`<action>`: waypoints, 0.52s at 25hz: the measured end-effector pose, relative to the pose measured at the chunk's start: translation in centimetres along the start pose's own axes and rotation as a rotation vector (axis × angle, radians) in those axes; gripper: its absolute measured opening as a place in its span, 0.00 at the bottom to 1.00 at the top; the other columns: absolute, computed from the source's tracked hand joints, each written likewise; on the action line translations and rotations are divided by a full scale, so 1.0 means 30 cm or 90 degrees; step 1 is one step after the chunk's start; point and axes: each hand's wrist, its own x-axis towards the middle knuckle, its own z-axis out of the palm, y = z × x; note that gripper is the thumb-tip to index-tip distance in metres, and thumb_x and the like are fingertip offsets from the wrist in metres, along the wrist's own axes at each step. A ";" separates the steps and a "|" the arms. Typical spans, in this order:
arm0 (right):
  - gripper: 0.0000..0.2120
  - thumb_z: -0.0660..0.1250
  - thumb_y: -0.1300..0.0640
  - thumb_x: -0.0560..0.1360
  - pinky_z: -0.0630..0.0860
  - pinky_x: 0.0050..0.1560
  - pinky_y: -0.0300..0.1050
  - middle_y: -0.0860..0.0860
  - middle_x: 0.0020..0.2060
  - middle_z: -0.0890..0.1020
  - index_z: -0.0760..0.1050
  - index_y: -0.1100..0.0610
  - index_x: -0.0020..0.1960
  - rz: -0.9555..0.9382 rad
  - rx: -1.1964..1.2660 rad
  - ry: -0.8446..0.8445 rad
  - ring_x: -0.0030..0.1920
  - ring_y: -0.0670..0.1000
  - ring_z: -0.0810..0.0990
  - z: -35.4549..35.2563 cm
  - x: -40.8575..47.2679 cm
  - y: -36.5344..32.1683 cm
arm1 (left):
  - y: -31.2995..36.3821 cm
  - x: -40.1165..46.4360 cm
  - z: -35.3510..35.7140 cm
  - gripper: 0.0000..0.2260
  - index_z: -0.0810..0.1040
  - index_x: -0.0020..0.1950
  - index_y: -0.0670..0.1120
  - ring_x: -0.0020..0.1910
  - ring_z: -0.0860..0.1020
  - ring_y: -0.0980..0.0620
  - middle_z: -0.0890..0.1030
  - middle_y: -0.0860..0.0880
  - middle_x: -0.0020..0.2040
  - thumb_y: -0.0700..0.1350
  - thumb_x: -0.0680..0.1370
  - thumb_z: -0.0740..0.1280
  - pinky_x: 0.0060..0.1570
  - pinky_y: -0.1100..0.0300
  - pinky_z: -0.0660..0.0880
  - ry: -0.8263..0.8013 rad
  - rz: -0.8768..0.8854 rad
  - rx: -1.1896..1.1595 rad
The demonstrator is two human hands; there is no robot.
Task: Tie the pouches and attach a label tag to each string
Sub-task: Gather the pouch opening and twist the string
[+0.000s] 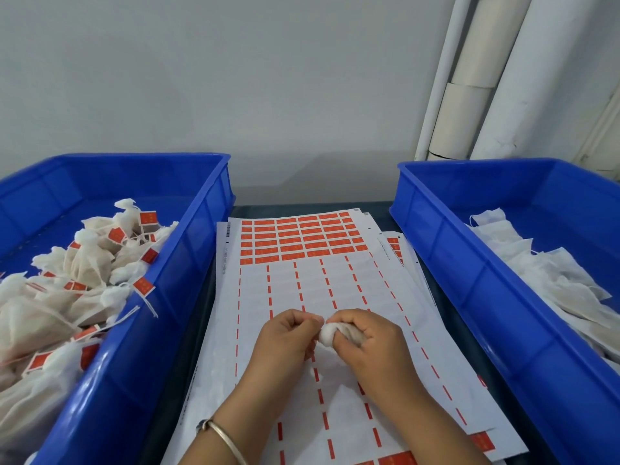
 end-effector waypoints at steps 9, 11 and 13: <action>0.02 0.63 0.51 0.77 0.71 0.36 0.23 0.38 0.42 0.77 0.74 0.45 0.49 0.167 0.096 -0.002 0.44 0.40 0.77 -0.018 0.021 -0.012 | -0.004 -0.022 0.009 0.16 0.71 0.54 0.60 0.44 0.77 0.63 0.78 0.62 0.44 0.43 0.74 0.71 0.42 0.71 0.74 -0.089 0.211 0.140; 0.03 0.62 0.48 0.77 0.73 0.38 0.24 0.39 0.43 0.79 0.75 0.43 0.49 0.198 0.141 -0.045 0.47 0.41 0.78 -0.014 0.015 -0.019 | -0.001 -0.017 0.002 0.13 0.71 0.52 0.59 0.43 0.77 0.64 0.78 0.60 0.42 0.44 0.75 0.69 0.40 0.74 0.73 -0.033 0.228 0.131; 0.06 0.62 0.45 0.76 0.74 0.40 0.28 0.39 0.42 0.81 0.77 0.42 0.49 0.245 0.202 -0.107 0.48 0.42 0.78 -0.013 0.010 -0.019 | 0.001 -0.006 -0.008 0.09 0.71 0.49 0.57 0.42 0.76 0.66 0.78 0.58 0.42 0.43 0.76 0.67 0.37 0.76 0.71 0.010 0.213 0.088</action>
